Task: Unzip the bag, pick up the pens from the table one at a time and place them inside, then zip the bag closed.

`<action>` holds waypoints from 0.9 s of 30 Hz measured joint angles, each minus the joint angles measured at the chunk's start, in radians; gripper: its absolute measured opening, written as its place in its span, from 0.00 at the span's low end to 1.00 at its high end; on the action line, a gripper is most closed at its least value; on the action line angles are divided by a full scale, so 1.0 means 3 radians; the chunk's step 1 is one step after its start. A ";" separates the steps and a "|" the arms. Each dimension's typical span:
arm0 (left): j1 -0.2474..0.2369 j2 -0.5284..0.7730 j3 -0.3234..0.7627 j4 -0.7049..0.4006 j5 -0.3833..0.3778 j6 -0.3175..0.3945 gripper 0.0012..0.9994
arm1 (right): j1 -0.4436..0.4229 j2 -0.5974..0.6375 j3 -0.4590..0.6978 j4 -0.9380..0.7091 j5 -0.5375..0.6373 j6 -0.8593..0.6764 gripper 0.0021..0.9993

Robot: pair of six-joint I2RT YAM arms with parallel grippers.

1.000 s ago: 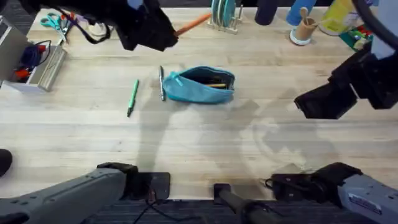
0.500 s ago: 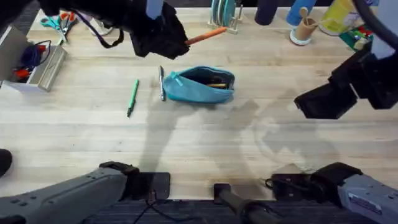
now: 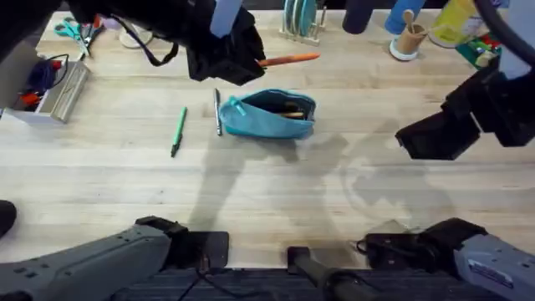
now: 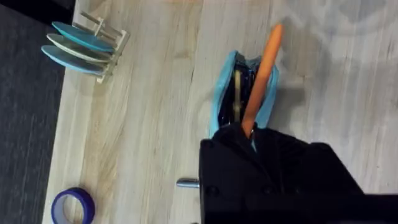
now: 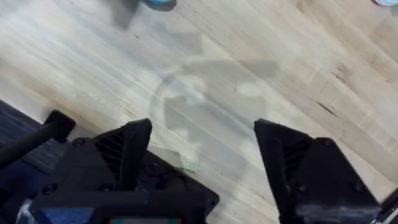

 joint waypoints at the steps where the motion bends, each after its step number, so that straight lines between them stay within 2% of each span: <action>1: 0.0000 0.0000 0.0000 0.0000 0.0000 0.0010 0.04 | 0.0000 0.0000 0.0000 0.0000 0.0000 0.0000 1.00; 8: -0.0004 0.0050 0.0001 0.0000 0.0013 0.0057 0.04 | 0.0001 0.0000 0.0000 0.0000 0.0000 0.0000 1.00; 27: -0.0015 0.0889 0.0001 0.0001 0.0014 0.0058 0.04 | 0.0000 0.0000 0.0000 0.0000 0.0000 0.0000 1.00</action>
